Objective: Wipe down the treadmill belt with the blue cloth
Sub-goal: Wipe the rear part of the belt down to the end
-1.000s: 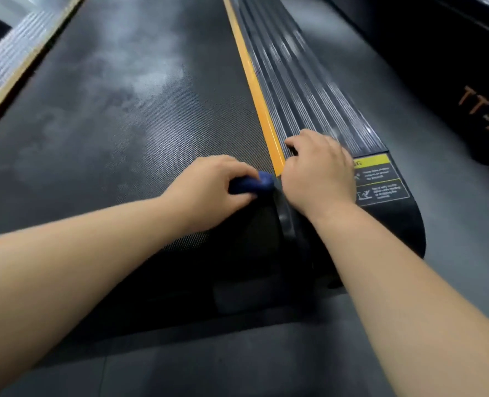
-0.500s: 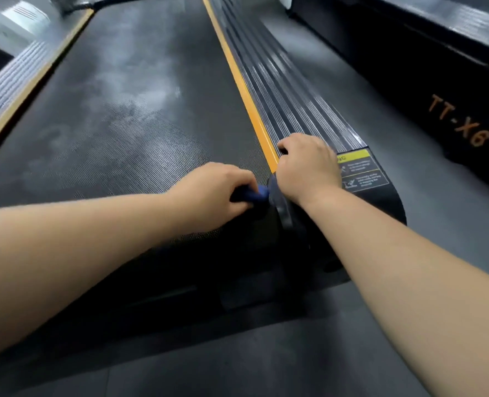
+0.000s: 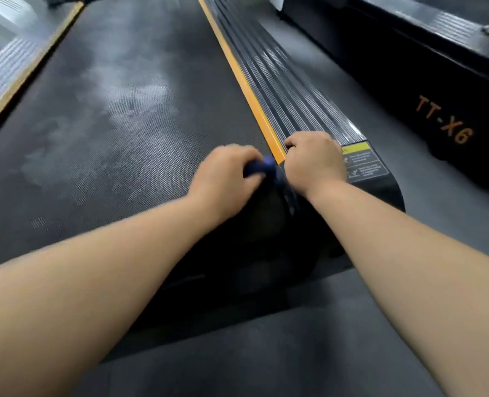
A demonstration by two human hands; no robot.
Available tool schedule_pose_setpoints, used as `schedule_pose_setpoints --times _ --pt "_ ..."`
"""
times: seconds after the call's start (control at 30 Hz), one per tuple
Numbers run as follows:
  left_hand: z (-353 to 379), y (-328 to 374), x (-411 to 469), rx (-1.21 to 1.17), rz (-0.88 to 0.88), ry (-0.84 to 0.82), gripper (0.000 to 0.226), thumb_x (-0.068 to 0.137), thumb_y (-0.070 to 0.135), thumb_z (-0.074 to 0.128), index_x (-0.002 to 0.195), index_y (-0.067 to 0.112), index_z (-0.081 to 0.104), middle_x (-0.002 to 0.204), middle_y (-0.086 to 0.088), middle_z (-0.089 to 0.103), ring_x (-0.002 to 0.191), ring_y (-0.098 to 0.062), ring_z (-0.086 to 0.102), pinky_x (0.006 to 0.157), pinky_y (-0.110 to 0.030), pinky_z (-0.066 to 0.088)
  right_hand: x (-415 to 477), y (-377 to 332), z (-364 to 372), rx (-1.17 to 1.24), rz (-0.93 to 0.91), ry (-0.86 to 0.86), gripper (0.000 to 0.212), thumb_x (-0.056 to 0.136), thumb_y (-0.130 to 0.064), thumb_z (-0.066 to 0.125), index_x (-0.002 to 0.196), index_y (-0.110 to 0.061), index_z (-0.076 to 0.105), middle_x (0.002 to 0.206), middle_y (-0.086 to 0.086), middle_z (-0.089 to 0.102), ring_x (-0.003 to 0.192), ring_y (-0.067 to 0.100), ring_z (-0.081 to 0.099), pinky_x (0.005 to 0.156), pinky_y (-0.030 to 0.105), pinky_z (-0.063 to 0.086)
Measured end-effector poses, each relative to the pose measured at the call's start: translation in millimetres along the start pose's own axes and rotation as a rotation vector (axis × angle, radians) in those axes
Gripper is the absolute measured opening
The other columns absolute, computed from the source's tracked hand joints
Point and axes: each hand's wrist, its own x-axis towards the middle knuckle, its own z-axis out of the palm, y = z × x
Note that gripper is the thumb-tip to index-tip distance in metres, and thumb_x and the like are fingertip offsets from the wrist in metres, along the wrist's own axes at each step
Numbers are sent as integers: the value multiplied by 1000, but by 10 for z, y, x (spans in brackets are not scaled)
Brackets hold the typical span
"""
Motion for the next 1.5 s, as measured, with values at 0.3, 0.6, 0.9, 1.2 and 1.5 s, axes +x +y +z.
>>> schedule_pose_setpoints --times 0.3,0.6,0.9,1.2,1.5 --pt "-173 -94 -111 69 88 -66 20 82 25 68 102 21 68 98 -3 68 93 -28 60 83 -32 45 -123 25 -55 0 -125 -26 30 85 -13 42 105 -14 64 106 3 62 102 26 52 89 36 35" --pt "31 -133 -40 -29 8 -28 25 80 24 67 105 27 63 104 5 66 100 -21 58 84 -29 41 -107 22 -5 11 -131 38 30 89 -20 40 104 -15 67 107 5 66 105 29 52 93 39 40" --pt "-446 -605 -125 -422 -384 -140 50 74 30 52 123 40 48 127 14 53 120 -7 49 99 -21 35 -484 -307 70 -6 -514 -112 58 83 -57 33 120 -23 61 117 3 62 100 31 56 90 45 44" --pt "-428 -1051 -534 115 -299 -284 48 95 41 46 142 34 38 157 7 21 146 -13 13 117 -47 5 -587 -553 61 -296 -438 -37 35 77 -44 57 99 -17 58 99 10 61 100 35 50 79 41 41" --pt "-458 -1067 -530 91 -303 -288 48 95 41 47 142 37 37 157 10 18 146 -10 11 117 -44 4 -923 -933 302 -21 -498 -66 22 83 -25 54 88 -5 61 91 18 61 87 38 55 72 45 47"
